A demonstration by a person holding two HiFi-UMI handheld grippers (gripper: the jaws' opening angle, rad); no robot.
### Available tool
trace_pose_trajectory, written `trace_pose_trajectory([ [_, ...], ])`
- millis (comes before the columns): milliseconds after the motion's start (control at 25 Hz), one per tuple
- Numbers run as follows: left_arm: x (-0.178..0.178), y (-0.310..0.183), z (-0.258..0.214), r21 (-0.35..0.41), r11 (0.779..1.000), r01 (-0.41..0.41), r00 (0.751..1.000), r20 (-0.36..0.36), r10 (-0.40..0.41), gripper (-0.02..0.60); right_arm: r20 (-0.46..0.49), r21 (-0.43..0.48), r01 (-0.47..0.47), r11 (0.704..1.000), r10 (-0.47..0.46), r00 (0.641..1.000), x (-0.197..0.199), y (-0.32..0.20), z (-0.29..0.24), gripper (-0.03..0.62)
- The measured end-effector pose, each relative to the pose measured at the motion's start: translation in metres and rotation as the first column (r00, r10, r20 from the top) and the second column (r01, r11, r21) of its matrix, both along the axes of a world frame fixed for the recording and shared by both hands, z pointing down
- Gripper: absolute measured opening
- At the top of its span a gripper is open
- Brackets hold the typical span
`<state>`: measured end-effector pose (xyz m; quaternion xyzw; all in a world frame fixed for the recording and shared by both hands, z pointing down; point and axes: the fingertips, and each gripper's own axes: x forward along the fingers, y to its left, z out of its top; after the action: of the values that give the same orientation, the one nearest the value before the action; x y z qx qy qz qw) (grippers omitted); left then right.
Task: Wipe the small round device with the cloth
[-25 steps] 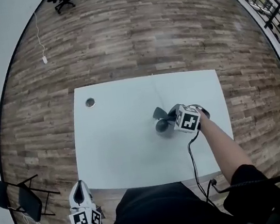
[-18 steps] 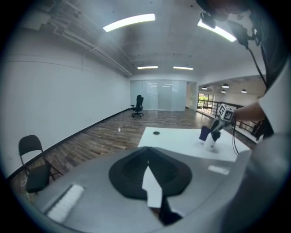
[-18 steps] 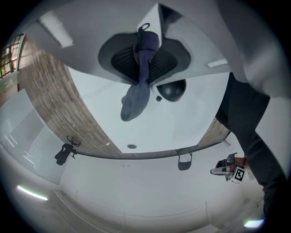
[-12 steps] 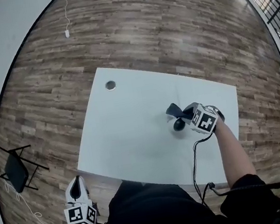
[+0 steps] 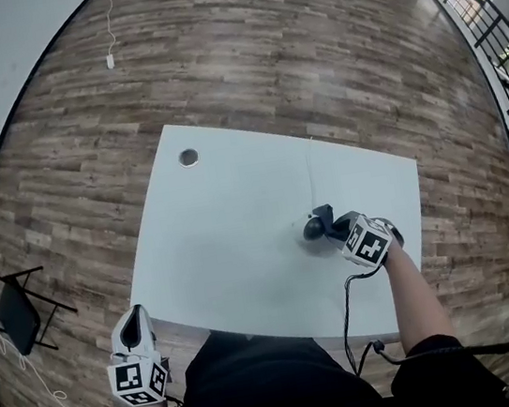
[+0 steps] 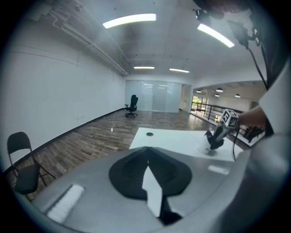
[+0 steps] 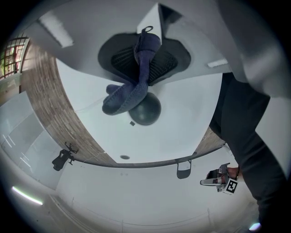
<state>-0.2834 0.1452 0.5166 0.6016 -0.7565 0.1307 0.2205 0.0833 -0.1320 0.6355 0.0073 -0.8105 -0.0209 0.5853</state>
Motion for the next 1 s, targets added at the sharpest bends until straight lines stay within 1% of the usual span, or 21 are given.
trace_pose_trajectory([
  [160,-0.004,-0.010,-0.002,0.006,0.999,-0.033,0.999,0.006,0.033,0.008,0.007,-0.034,-0.009,0.999,0.010,1.000,-0.002,0.024,0.009,0.074],
  [400,-0.011,-0.010,0.004,0.003,0.998,-0.059,0.998,-0.007,0.059,0.008,0.028,-0.081,0.002,0.997,0.000,1.000,-0.020,0.059,0.021,0.074],
  [480,-0.022,-0.011,0.004,0.008,0.998,-0.059,0.998,-0.008,0.059,0.008,0.062,-0.106,0.022,0.994,-0.016,0.998,-0.039,0.070,0.020,0.074],
  [600,-0.034,-0.006,0.006,0.010,0.999,-0.040,0.999,-0.015,0.040,0.008,0.156,-0.161,0.066,0.985,-0.040,0.987,-0.067,0.087,0.009,0.074],
  [680,-0.036,-0.008,0.010,0.015,0.999,-0.039,0.999,-0.023,0.039,0.008,0.185,-0.159,0.071,0.985,-0.041,0.982,-0.074,0.089,0.003,0.074],
  [760,-0.039,-0.012,0.014,0.022,0.999,-0.044,0.999,-0.029,0.044,0.008,0.220,-0.115,0.071,0.991,-0.045,0.974,-0.078,0.084,-0.008,0.074],
  [800,-0.042,-0.014,0.015,0.026,0.999,-0.045,0.998,-0.031,0.046,0.008,0.275,-0.089,0.057,0.994,-0.031,0.961,-0.083,0.079,-0.019,0.074],
  [840,-0.045,-0.017,0.016,0.030,0.998,-0.047,0.998,-0.034,0.048,0.008,0.354,-0.063,0.024,0.998,0.000,0.935,-0.089,0.072,-0.034,0.074],
  [880,-0.047,-0.021,0.017,0.035,0.998,-0.049,0.998,-0.036,0.050,0.008,0.434,-0.026,-0.028,0.999,0.037,0.900,-0.092,0.061,-0.051,0.074],
  [920,-0.048,-0.027,0.018,0.042,0.998,-0.054,0.998,-0.038,0.056,0.008,0.494,0.036,-0.091,0.995,0.061,0.867,-0.091,0.046,-0.067,0.073],
  [960,-0.047,-0.034,0.019,0.049,0.997,-0.064,0.997,-0.040,0.066,0.008,0.518,0.127,-0.156,0.979,0.069,0.852,-0.087,0.029,-0.080,0.074],
  [1000,-0.046,-0.041,0.019,0.057,0.995,-0.077,0.996,-0.039,0.079,0.008,0.505,0.231,-0.210,0.950,0.068,0.861,-0.080,0.013,-0.087,0.074],
])
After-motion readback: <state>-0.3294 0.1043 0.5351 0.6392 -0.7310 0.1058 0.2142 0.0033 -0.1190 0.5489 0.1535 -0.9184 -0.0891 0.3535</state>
